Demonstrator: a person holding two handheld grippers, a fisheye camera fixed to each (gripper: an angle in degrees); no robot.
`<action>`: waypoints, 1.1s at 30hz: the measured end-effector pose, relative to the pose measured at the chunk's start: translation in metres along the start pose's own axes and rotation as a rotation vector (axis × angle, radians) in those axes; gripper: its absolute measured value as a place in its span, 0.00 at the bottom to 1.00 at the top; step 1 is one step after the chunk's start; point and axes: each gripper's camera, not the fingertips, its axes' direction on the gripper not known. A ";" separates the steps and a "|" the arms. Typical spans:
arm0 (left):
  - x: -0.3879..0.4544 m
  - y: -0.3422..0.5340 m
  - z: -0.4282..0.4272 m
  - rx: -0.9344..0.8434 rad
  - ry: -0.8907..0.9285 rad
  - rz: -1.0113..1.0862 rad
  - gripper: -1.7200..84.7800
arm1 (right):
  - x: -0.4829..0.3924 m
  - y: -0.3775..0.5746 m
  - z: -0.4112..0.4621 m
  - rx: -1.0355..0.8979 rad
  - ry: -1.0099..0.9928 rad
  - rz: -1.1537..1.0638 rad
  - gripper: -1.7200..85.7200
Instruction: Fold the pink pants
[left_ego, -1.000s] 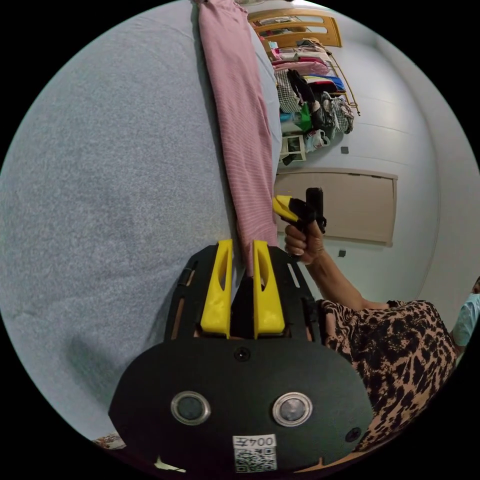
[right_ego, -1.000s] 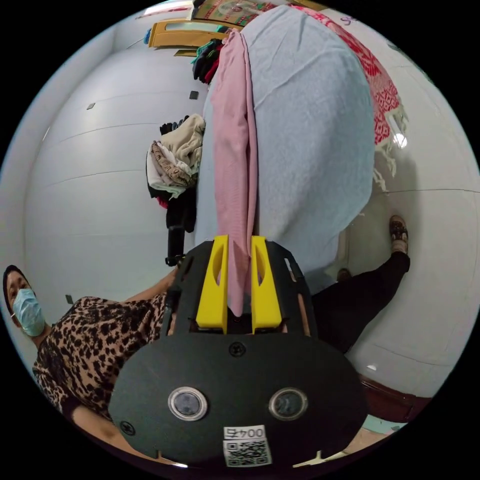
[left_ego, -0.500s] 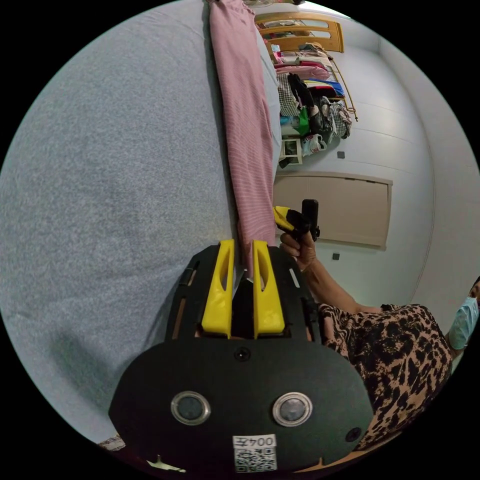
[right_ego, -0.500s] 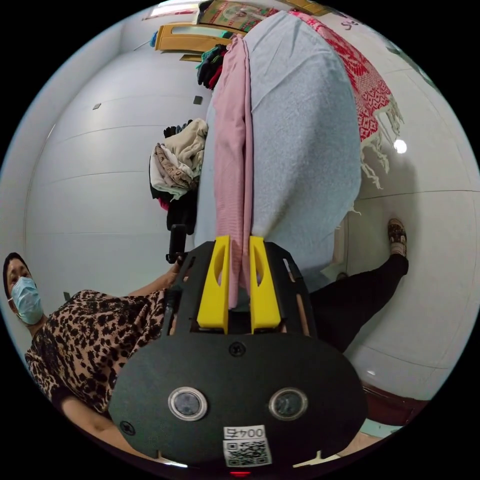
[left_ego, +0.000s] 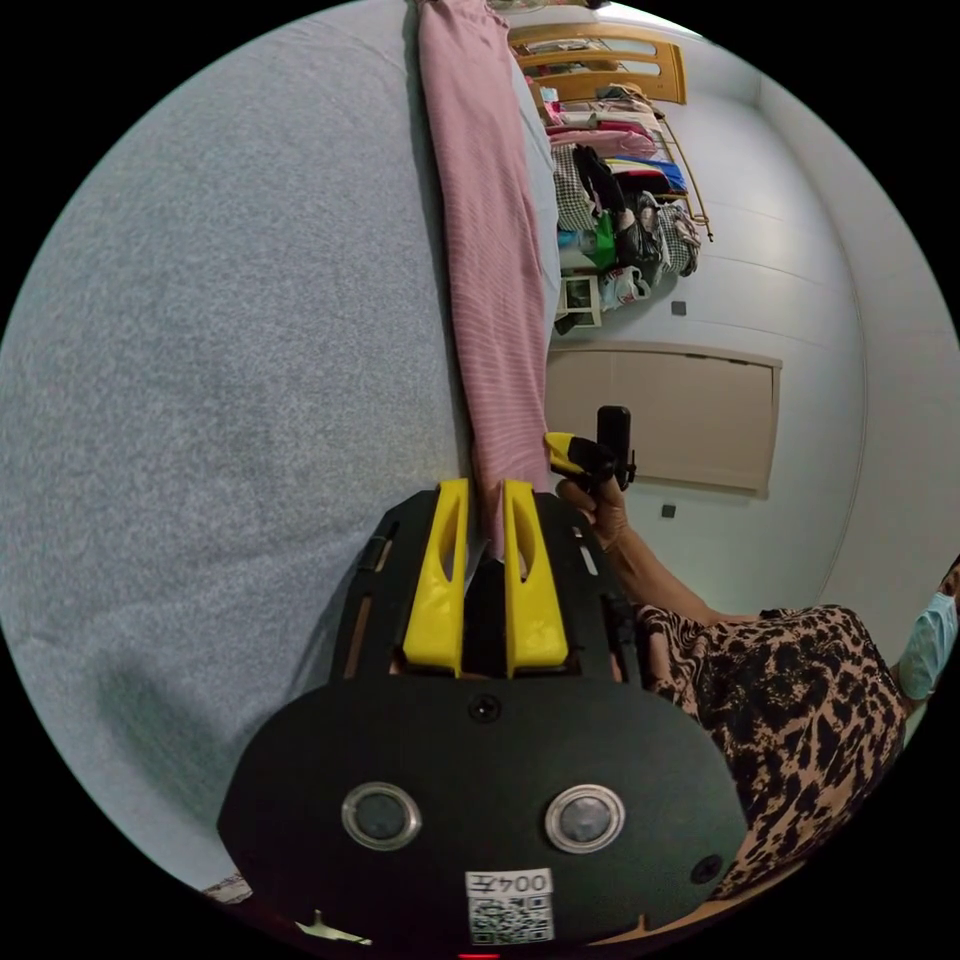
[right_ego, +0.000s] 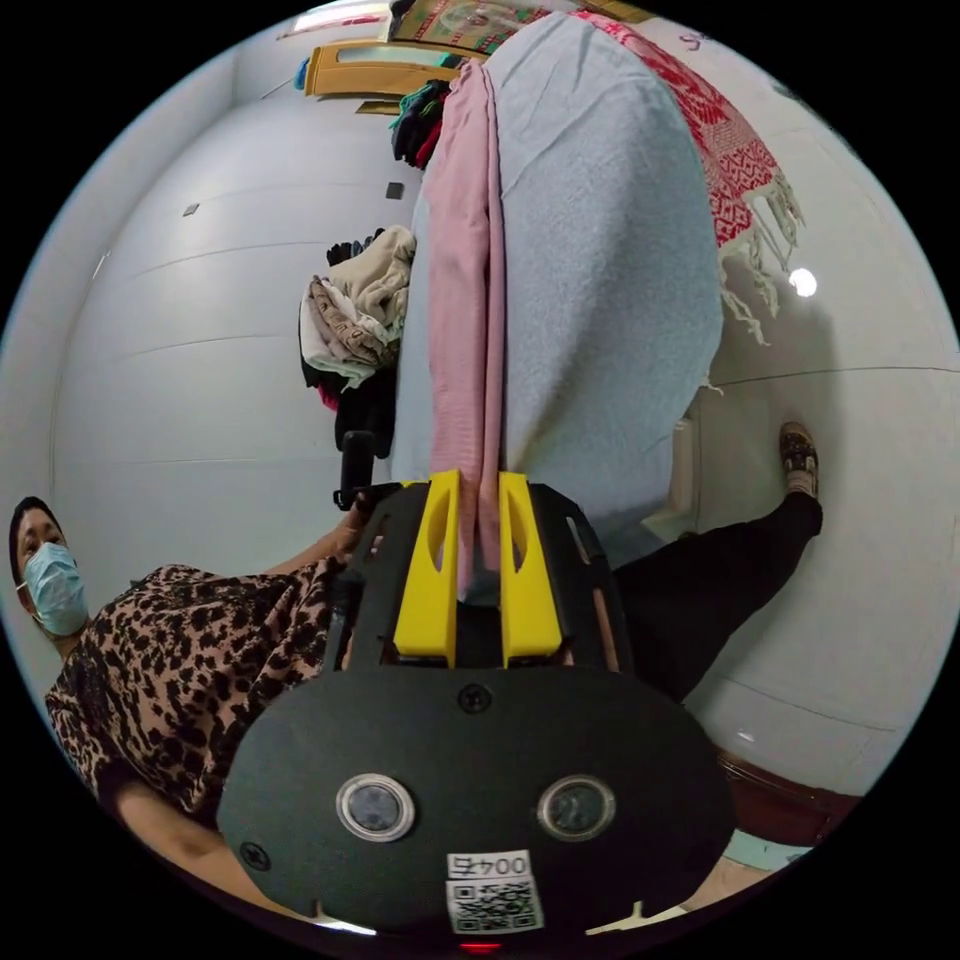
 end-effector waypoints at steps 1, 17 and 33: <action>-0.001 0.000 -0.001 0.000 0.001 0.001 0.09 | 0.003 0.004 -0.003 0.018 0.000 0.010 0.11; -0.008 -0.001 -0.026 -0.011 0.014 0.018 0.08 | 0.019 0.045 0.003 0.006 -0.196 0.129 0.13; -0.040 0.013 -0.085 0.185 0.549 -0.078 0.26 | -0.081 0.072 -0.004 -0.081 -0.164 0.084 0.08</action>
